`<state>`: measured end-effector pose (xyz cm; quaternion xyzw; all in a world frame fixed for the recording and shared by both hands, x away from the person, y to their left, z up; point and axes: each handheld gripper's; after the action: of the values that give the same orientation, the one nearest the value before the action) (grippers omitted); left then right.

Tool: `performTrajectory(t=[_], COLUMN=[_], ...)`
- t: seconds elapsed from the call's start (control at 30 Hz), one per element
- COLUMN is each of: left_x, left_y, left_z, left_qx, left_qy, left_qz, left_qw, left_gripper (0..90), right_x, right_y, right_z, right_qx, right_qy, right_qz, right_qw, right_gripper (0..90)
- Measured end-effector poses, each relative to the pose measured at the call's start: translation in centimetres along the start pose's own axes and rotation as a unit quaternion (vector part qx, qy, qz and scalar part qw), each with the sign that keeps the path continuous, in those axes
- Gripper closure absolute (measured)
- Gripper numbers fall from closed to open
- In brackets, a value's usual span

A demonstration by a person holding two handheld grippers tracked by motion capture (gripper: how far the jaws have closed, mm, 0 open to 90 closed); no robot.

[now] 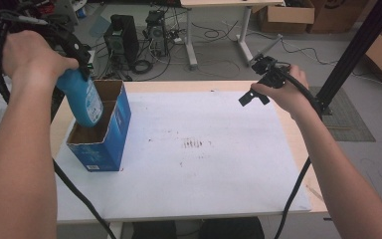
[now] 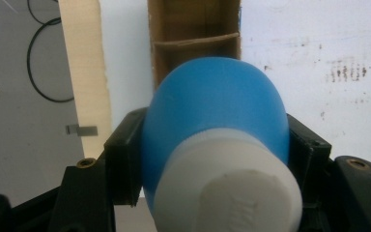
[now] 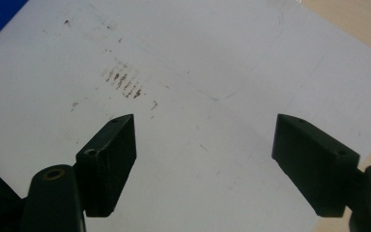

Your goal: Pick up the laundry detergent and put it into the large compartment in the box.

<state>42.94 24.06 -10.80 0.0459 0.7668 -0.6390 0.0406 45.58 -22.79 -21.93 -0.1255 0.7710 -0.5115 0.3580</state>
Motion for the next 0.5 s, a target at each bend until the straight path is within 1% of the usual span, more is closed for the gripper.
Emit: performTrajectory(t=[0.13,0.27,0.47,0.5], left_x=[-0.2,-0.3,-0.4,-0.4], left_y=[1.4,3.2,5.5,6.0], left_z=[0.1,0.3,0.6,0.6], left_qx=[0.000,0.001,0.009,0.008], left_qy=[0.000,0.003,0.000,0.004], left_qz=[-0.008,-0.019,-0.024,-0.027], left_qw=[1.0000,0.9998,0.9997,0.9996], left_gripper=[38.0,38.0,38.0,38.0], right_x=[0.0,0.0,0.0,0.0], right_y=[0.1,0.2,0.4,0.4], right_z=[0.0,0.0,0.0,0.0], right_qx=[0.000,-0.001,-0.001,-0.001], right_qy=[0.000,0.001,0.000,-0.002], right_qz=[-0.001,-0.002,-0.003,-0.002], right_qw=[1.0000,1.0000,1.0000,1.0000], right_gripper=[23.7,23.7,23.7,23.7])
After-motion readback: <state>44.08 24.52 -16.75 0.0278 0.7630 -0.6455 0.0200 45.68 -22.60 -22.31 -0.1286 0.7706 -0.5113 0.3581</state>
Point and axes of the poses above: each handheld gripper's, and its own axes: y roughly forward along the jaws, x roughly out of its underside, z roughly to its right, and after that the axes turned 8 degrees about -x, right-handed
